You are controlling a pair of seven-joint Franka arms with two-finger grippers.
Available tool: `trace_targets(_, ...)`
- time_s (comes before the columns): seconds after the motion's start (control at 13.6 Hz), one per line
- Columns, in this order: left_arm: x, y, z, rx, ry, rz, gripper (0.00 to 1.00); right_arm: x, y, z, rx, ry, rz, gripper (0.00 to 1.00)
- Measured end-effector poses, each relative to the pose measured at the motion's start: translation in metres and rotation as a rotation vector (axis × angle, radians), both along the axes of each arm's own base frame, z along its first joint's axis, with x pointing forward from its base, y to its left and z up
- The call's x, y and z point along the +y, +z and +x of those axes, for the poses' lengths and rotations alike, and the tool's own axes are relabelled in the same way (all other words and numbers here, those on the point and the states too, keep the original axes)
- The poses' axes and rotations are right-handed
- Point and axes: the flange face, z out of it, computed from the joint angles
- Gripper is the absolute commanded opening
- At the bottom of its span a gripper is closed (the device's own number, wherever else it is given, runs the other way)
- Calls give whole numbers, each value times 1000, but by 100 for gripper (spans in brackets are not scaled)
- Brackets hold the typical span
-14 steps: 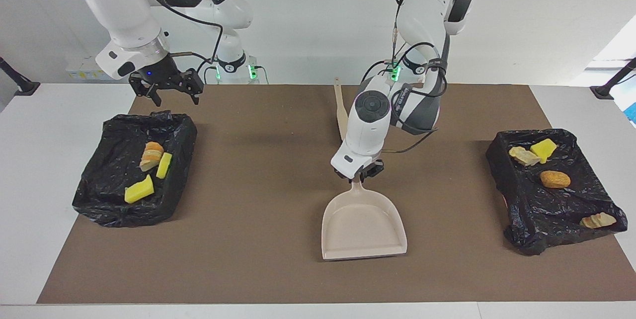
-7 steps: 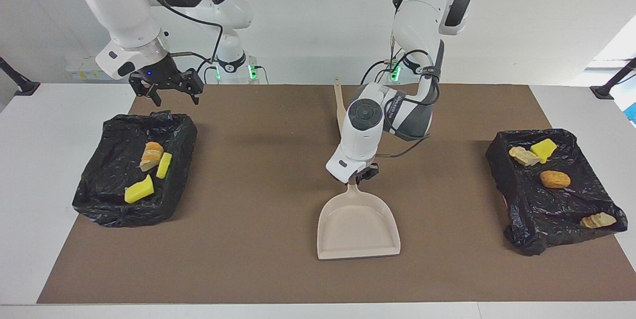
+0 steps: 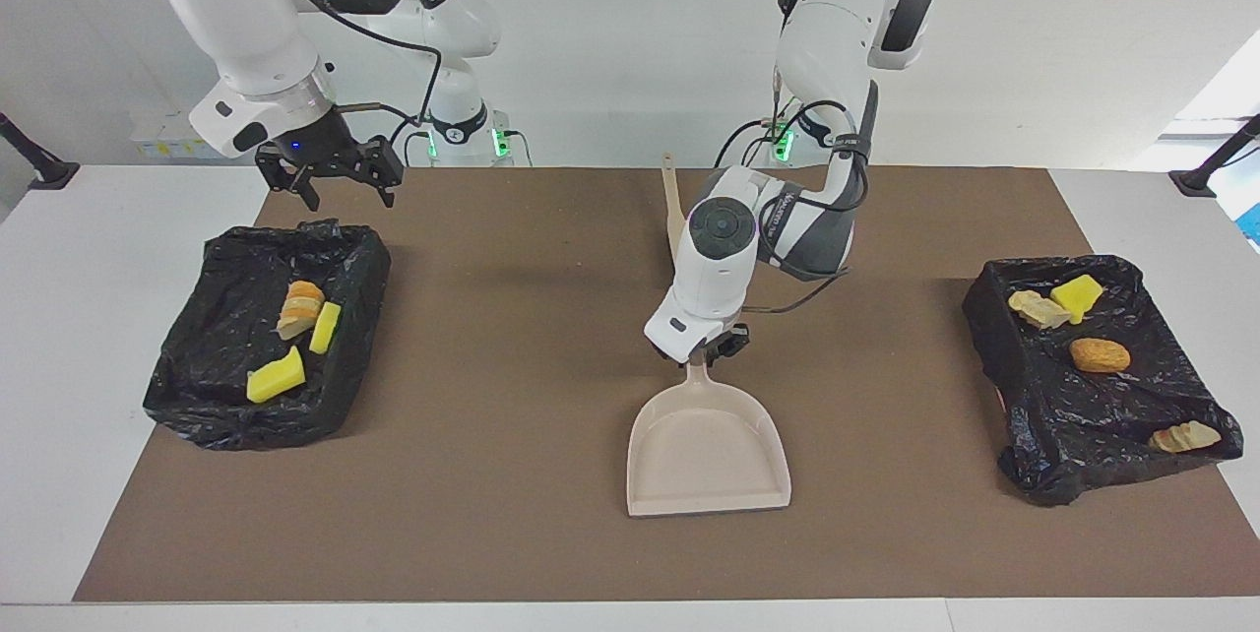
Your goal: Sweep and dump trash in bin
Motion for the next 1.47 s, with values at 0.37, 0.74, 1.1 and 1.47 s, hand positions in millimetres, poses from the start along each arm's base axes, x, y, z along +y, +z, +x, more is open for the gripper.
trace_targets(0.37, 4, 43, 0, -52, 4, -27, 100, 0, 0, 0, 0, 0, 0, 100)
trace_targets(0.74, 49, 103, -4, -109, 0, -38, 100, 0, 0, 0, 0, 0, 0, 100)
trace_targets(1.1, 158, 193, -24, -148, -5, -33, 100, 0, 0, 0, 0, 0, 0, 100)
trace_targets(1.47, 260, 263, -62, -114, -78, -4, 100, 0, 0, 0, 0, 0, 0, 100)
